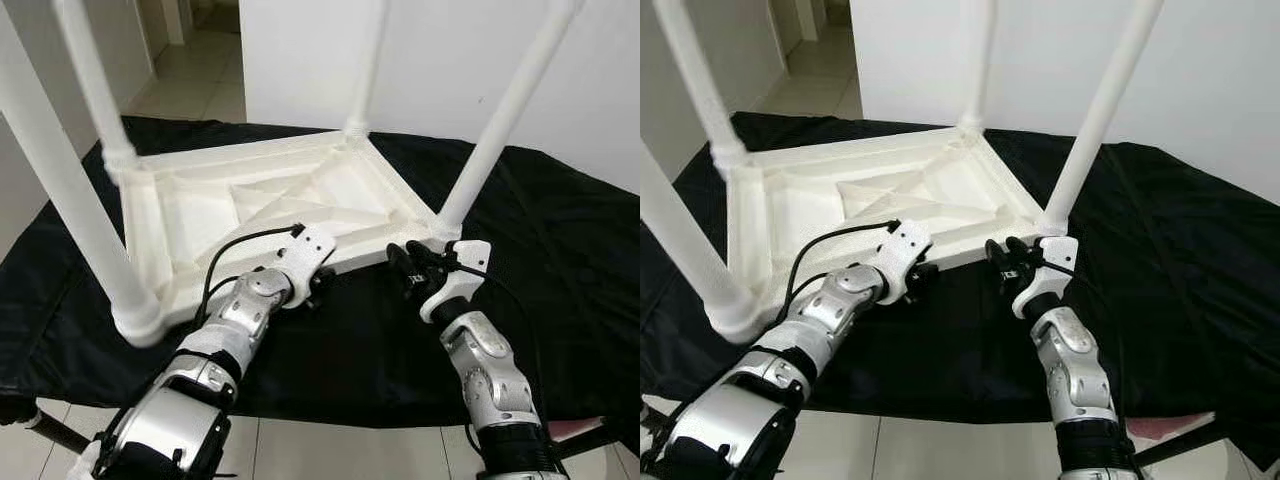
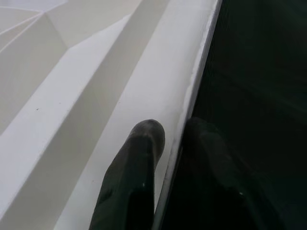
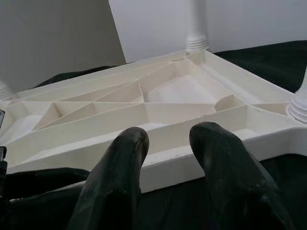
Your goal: Building children table
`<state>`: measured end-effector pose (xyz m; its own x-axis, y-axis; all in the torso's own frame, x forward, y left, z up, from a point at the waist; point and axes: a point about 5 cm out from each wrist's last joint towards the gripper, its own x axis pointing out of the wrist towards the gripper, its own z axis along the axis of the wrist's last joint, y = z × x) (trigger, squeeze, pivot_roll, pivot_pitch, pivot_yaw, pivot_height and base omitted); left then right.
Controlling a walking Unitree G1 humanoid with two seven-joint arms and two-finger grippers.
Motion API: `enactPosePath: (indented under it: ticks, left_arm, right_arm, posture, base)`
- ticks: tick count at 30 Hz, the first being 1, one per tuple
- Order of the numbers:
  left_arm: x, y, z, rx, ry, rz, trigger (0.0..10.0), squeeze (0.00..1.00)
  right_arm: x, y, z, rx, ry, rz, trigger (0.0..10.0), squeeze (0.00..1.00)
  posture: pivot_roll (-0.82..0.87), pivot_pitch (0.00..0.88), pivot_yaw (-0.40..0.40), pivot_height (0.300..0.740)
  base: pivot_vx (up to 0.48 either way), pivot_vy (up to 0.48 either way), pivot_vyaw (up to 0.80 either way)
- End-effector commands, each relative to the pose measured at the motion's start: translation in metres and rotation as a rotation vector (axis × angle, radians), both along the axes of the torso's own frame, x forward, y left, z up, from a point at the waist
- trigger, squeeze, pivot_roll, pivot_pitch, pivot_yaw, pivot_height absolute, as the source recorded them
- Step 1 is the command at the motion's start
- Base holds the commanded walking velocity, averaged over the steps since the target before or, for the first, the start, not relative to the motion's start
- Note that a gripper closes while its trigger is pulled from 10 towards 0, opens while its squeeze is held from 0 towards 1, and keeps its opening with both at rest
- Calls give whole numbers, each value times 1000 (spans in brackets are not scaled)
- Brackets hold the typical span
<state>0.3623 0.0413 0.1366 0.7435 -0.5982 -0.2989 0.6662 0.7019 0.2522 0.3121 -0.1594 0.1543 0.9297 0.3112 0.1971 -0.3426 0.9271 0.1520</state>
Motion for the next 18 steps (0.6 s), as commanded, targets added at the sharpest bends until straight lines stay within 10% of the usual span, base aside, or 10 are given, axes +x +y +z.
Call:
enactPosePath:
  ticks: [1, 4, 5, 7, 8, 18]
  left_arm:
    - [-6, -1, -11, 7, 31, 4, 0, 0]
    - [-11, -10, -12, 4, 19, -36, 0, 0]
    - [-14, -14, -12, 9, 0, -62, 6588, 0]
    - [-16, -17, -11, 12, -14, -78, 6588, 0]
    - [-18, -21, -11, 12, -26, -101, 10000, 0]
    - [-35, -20, -1, -133, -57, -210, 10000, 55]
  right_arm:
    - [1, 3, -4, -4, 13, 2, 10000, 0]
    - [1, 4, -4, -4, 13, 4, 10000, 0]
    - [1, 5, -4, -4, 13, 5, 10000, 0]
    - [1, 5, -4, -4, 13, 5, 10000, 0]
    - [1, 5, -4, -4, 12, 6, 10000, 0]
    - [0, 7, -6, 1, 14, 4, 10000, 0]
  posture:
    - [39, 29, -25, 740]
    - [39, 28, -23, 740]
    - [40, 27, -23, 740]
    - [40, 27, -23, 740]
    - [40, 27, -21, 740]
    - [44, 36, -16, 740]
  base:
    - [0, 0, 0]
    - [0, 0, 0]
    - [0, 0, 0]
    - [0, 0, 0]
    - [0, 0, 0]
    - [0, 0, 0]
